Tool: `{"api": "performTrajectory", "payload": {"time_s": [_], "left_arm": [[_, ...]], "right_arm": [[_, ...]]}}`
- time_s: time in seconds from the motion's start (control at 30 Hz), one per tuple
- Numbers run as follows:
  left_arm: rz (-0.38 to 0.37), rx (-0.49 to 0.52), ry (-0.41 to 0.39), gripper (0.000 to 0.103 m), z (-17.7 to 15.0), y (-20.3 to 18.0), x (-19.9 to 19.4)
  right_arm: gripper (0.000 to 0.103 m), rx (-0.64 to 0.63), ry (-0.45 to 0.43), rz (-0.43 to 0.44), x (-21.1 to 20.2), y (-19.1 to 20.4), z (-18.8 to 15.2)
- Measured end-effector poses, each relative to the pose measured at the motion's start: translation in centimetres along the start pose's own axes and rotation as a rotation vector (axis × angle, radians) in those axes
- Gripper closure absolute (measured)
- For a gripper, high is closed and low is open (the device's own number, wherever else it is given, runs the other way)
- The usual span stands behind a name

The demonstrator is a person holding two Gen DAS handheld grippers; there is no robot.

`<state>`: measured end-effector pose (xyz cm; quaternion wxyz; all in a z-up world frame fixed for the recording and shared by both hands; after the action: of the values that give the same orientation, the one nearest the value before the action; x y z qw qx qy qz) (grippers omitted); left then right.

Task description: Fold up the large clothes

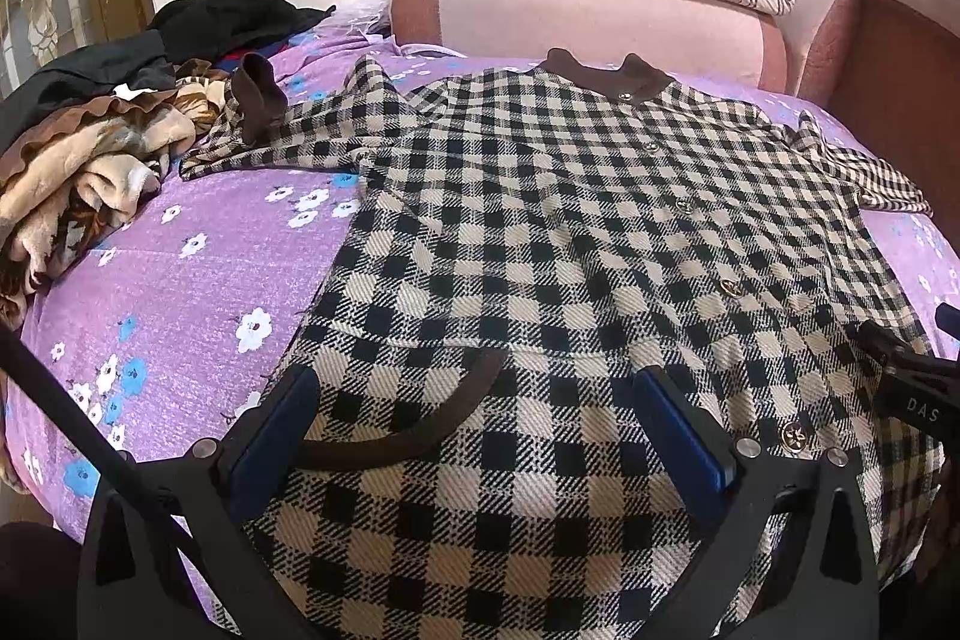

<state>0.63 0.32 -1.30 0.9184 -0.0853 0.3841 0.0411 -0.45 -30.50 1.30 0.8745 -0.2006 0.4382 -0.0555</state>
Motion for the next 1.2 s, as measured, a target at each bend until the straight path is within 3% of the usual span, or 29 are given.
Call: {"api": "performTrajectory", "payload": {"time_s": [0.93,1.2], "left_arm": [[0.003,0.010,0.012,0.000,-0.5,0.1,0.3],[0.020,0.029,0.038,0.000,-1.2,-0.3,1.1]], "right_arm": [[0.003,0.002,0.018,-0.018,0.3,-0.2,-0.3],[0.003,0.098,0.184,0.081,1.2,-0.9,-0.8]]}}
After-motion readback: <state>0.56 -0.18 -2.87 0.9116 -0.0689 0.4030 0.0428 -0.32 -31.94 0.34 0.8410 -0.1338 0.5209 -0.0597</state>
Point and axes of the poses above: each gripper's, at about its wrist camera, not at the fingertips, and x roughly the way its jaws point, y to its left, z to its top, the point moved 6 cm from there along x, roughly the way its jaws point, and after that the axes turned 14 degrees about -x, right-handed, at the moved point
